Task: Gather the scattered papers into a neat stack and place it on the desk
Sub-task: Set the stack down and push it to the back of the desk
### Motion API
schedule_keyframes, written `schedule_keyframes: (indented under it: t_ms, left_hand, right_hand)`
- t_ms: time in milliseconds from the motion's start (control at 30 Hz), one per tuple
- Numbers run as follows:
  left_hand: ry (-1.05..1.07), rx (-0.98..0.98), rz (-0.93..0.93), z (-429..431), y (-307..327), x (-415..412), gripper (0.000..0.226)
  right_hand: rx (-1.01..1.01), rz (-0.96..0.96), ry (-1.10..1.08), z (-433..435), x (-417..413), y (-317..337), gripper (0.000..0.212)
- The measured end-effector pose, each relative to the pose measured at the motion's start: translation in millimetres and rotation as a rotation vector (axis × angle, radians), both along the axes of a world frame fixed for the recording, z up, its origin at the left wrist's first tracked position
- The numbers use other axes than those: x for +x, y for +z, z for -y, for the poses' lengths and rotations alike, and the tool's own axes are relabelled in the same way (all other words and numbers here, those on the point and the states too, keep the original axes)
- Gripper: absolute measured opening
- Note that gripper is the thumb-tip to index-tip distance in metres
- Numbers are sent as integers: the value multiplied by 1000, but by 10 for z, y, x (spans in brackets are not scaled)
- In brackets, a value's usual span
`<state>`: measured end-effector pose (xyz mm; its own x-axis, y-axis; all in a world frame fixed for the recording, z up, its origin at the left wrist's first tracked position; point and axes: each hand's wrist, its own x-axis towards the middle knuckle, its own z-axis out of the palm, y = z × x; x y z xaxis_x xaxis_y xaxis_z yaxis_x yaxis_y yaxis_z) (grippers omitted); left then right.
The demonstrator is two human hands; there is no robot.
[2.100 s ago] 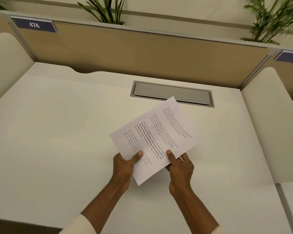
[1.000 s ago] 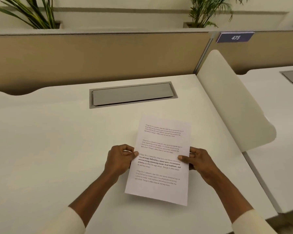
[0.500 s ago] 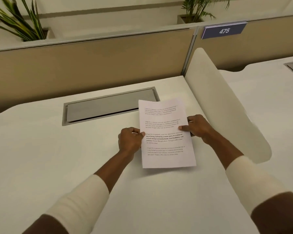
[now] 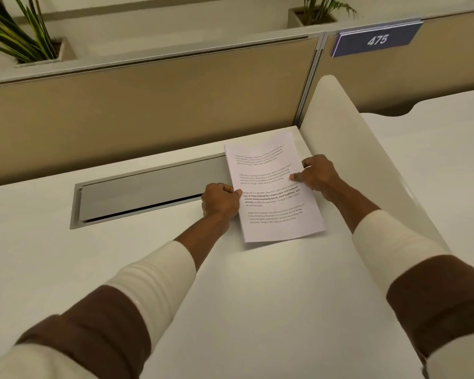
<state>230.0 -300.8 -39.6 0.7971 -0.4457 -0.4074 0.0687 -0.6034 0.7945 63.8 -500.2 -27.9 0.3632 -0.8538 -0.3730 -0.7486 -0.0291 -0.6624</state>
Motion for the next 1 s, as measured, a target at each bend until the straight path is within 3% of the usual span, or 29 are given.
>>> schedule_keyframes:
  t_ms: [633,1000]
  left_hand:
    - [-10,186,148,394,-128,-126,20]
    - [19,170,92,381,-183,-106,34]
  right_hand:
    - [-153,-122,-142,148,93,-204,48]
    - [-230,-118,-244,19,163,-252,48]
